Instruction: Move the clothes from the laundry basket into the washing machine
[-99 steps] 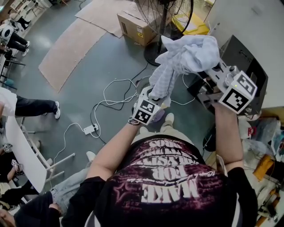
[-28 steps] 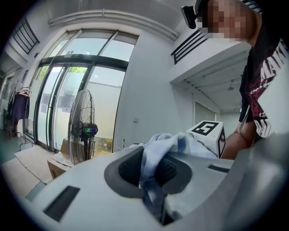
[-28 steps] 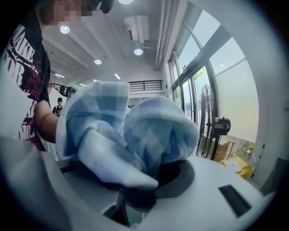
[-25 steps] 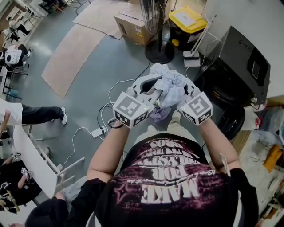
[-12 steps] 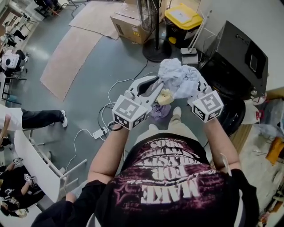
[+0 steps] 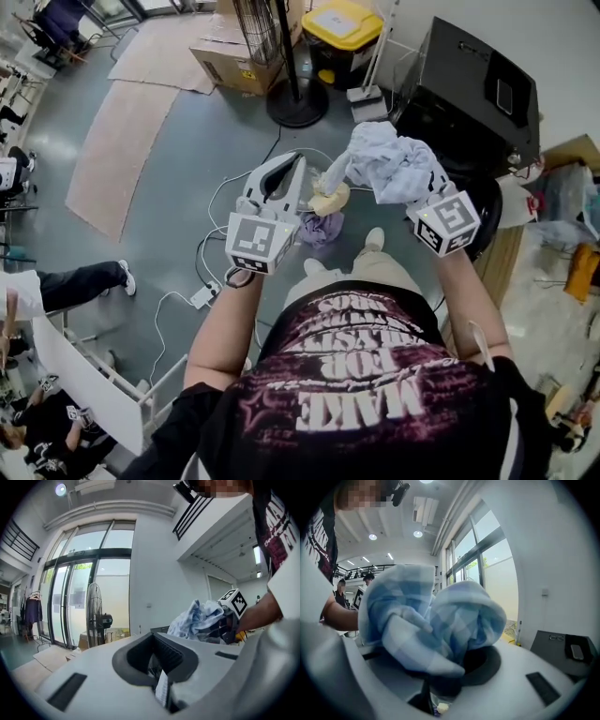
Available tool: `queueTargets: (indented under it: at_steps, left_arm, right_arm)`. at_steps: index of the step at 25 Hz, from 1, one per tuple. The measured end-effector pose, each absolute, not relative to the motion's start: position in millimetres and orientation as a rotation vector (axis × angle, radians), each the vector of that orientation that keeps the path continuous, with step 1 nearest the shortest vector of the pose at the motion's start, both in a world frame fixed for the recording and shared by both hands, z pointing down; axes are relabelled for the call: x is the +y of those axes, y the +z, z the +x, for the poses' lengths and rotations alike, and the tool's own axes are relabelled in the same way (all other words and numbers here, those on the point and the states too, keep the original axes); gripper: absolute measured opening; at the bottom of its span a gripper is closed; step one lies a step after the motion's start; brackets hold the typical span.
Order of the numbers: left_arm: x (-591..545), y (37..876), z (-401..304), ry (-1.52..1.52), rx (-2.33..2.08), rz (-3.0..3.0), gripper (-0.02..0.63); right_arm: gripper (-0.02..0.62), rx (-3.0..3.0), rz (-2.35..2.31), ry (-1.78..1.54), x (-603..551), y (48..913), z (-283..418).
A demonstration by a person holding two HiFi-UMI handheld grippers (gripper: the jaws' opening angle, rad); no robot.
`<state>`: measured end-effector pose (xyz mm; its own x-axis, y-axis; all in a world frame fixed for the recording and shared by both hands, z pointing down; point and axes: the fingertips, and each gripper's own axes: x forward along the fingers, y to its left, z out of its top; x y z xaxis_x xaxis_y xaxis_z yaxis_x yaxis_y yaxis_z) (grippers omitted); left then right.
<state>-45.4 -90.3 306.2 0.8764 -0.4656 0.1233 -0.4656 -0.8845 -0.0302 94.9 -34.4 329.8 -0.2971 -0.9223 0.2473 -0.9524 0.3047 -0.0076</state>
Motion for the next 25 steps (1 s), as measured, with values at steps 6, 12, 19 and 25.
queueTargets:
  at_steps: [6, 12, 19, 25]
  left_arm:
    - [-85.2, 310.7, -1.4, 0.19, -0.685, 3.022, 0.005]
    - [-74.2, 311.5, 69.9, 0.216, -0.61, 3.041, 0.005]
    - [-50.6, 311.7, 156.0, 0.227, -0.563, 3.06, 0.005]
    - [-37.3, 316.2, 216.8, 0.26, -0.534, 3.072, 0.005]
  right_arm:
    - [0.13, -2.317, 1.802, 0.257, -10.9, 337.2, 141.8]
    - [0.13, -2.296, 1.865, 0.291, 11.1, 344.5, 202.4]
    - [0.13, -2.276, 1.913, 0.293, 39.8, 346.5, 280.8]
    - [0.13, -2.243, 1.949, 0.314, 60.2, 355.3, 343.6]
